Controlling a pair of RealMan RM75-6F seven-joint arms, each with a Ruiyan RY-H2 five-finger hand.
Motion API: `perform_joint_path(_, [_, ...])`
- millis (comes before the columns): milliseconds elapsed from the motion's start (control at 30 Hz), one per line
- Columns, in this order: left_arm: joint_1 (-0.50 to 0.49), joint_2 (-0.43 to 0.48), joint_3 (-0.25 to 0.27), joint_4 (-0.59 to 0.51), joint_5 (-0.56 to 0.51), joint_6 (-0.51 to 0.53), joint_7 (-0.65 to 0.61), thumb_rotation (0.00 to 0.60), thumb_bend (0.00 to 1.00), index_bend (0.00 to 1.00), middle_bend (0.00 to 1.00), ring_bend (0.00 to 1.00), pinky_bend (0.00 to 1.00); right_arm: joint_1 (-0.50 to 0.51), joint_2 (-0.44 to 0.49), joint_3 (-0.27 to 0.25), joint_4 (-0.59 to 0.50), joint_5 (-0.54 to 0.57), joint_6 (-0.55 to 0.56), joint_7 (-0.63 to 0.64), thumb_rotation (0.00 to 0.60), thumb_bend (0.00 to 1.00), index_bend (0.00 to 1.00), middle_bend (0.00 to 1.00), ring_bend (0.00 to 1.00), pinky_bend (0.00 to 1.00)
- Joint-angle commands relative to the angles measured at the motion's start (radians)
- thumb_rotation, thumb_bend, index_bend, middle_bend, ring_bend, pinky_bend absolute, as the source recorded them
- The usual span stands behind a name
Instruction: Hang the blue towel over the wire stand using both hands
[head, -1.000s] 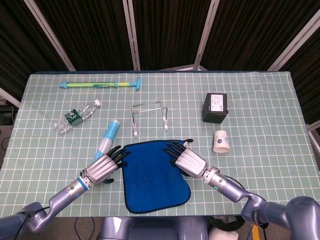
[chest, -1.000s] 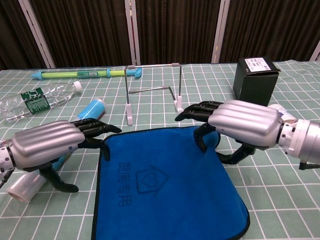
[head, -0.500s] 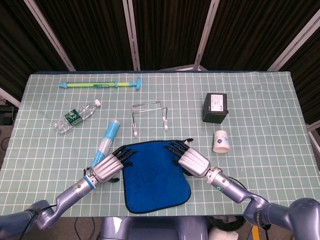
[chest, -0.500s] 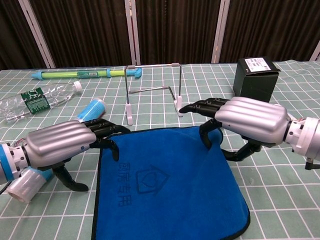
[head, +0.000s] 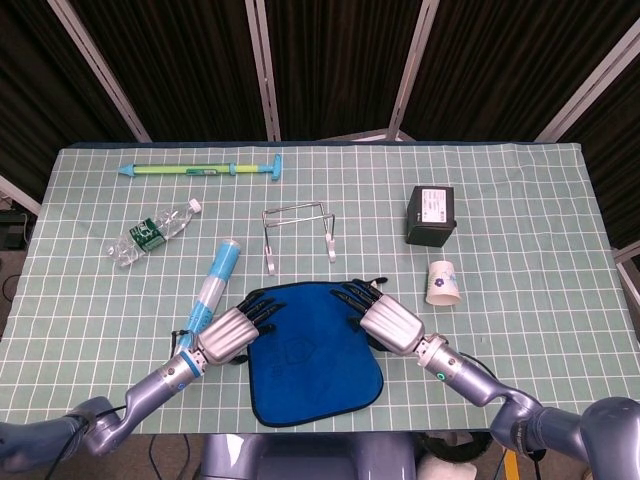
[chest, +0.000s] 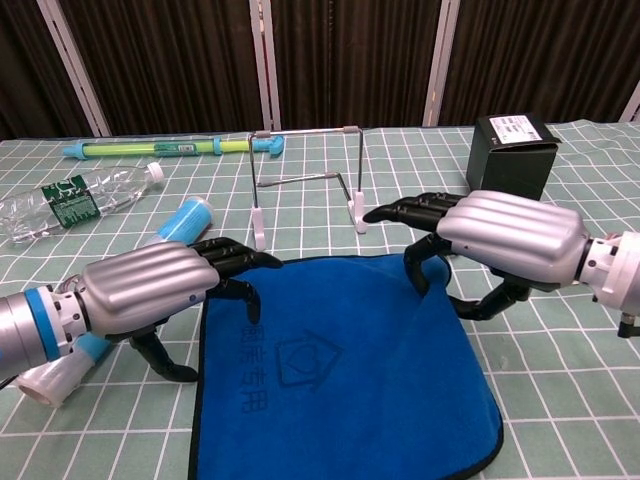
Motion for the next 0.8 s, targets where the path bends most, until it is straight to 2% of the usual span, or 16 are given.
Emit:
perform_joint_path(33, [-0.004, -0.002, -0.001, -0.002, -0.004, 0.001, 0.004, 0.600, 0.15, 0.34, 0.00, 0.00, 0.00, 0.000, 0.001, 0.000, 0.000, -0.001, 0.000, 0.001, 0.600, 0.40, 0.65, 0.00, 0.00, 0.09])
perform_joint_path(233, [-0.011, -0.005, 0.002, -0.005, -0.016, -0.005, 0.010, 0.600, 0.17, 0.34, 0.00, 0.00, 0.00, -0.001, 0.002, 0.000, -0.002, -0.003, -0.001, 0.001, 0.600, 0.40, 0.65, 0.00, 0.00, 0.10])
perform_joint_path(400, [-0.015, -0.004, 0.007, -0.008, -0.022, -0.006, 0.008, 0.600, 0.26, 0.34, 0.00, 0.00, 0.00, -0.003, 0.003, -0.001, -0.005, -0.005, 0.000, -0.001, 0.600, 0.40, 0.65, 0.00, 0.00, 0.10])
perform_joint_path(667, [-0.026, 0.005, 0.005, -0.016, -0.027, 0.000, 0.012, 0.600, 0.27, 0.34, 0.00, 0.00, 0.00, -0.006, 0.010, -0.001, -0.012, -0.007, 0.002, -0.007, 0.600, 0.40, 0.65, 0.00, 0.00, 0.10])
perform_joint_path(800, [-0.035, 0.000, 0.005, -0.023, -0.034, -0.012, 0.022, 0.600, 0.32, 0.34, 0.00, 0.00, 0.00, -0.007, 0.014, 0.001, -0.014, -0.005, 0.003, -0.006, 0.600, 0.40, 0.65, 0.00, 0.00, 0.11])
